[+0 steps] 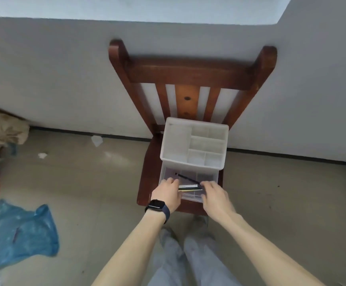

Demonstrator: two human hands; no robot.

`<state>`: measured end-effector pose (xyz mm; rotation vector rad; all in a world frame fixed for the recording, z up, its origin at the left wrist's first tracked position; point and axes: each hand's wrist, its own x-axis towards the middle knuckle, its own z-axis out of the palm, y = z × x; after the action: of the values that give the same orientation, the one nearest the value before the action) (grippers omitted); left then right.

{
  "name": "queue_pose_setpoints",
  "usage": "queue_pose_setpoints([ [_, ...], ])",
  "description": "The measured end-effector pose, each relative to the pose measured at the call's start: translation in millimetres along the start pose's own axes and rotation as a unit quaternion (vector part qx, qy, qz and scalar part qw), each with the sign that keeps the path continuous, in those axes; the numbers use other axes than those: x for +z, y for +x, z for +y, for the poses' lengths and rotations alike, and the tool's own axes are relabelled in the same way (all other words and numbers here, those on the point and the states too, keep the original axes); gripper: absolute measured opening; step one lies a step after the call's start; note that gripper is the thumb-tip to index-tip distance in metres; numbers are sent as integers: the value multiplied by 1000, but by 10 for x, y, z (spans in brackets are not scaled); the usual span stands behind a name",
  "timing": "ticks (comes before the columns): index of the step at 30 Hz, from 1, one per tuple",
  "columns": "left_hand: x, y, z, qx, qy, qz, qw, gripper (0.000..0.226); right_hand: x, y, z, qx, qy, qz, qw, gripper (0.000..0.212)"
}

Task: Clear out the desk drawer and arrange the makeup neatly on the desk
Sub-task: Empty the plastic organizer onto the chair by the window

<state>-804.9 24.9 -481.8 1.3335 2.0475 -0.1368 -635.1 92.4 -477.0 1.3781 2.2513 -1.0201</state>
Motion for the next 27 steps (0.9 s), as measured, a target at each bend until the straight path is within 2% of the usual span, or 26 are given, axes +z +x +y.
queue_pose_setpoints([
  [6,309,622,-9,38,143,-54,988,30,344,666,28,-6,-136,-56,989,57],
  [11,394,847,-55,92,209,-46,973,30,486,870,67,-27,-210,-41,976,49],
  [23,355,965,-219,175,238,-76,952,33,498,1004,-1,-23,-267,-80,960,36],
  [27,205,972,-265,185,230,-51,954,33,403,987,-19,-48,-234,-72,969,34],
])
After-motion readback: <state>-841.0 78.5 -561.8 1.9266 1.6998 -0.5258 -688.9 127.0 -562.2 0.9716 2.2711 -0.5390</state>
